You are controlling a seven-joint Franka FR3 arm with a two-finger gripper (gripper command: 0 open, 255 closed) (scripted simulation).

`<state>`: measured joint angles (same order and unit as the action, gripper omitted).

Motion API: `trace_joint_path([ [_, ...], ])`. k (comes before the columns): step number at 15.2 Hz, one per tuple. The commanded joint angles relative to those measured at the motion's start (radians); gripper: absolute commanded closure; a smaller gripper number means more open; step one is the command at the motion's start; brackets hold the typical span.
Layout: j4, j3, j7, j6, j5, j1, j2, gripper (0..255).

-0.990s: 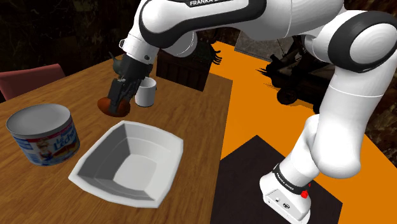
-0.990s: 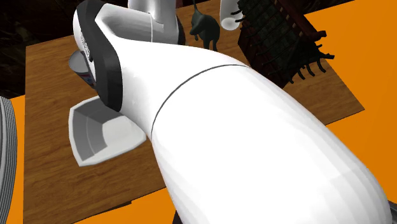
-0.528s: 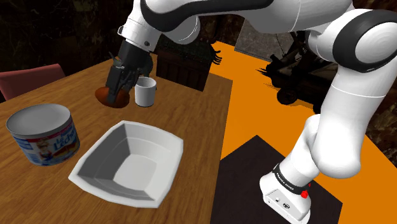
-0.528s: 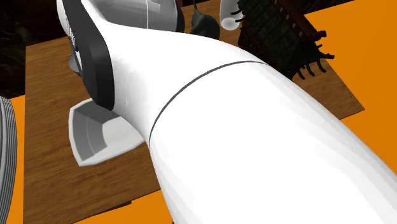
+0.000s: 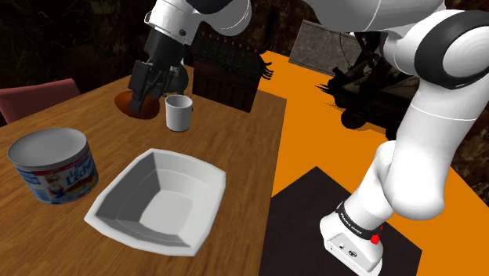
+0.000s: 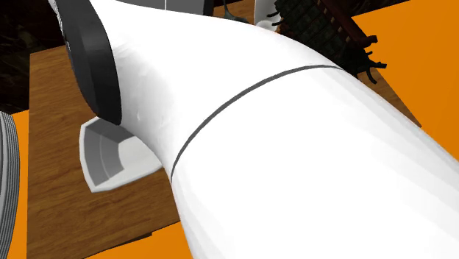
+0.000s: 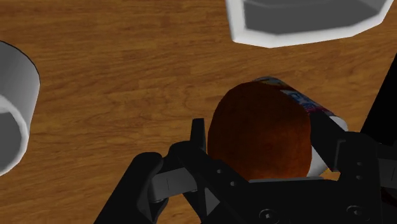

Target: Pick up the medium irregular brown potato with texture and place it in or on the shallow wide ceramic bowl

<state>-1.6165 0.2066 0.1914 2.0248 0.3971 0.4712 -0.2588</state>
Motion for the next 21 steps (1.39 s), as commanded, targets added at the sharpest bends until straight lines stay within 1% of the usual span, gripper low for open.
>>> trace_joint_path([
  [1,-0.036,0.005,-0.01,0.007,0.005,0.006,0.034,255],
  [8,-0.297,0.054,-0.069,0.102,0.049,0.058,0.236,255],
  [15,-0.486,0.116,-0.153,0.168,0.095,0.119,0.403,255],
  [21,-0.541,0.122,-0.122,0.243,0.113,0.124,0.38,255],
])
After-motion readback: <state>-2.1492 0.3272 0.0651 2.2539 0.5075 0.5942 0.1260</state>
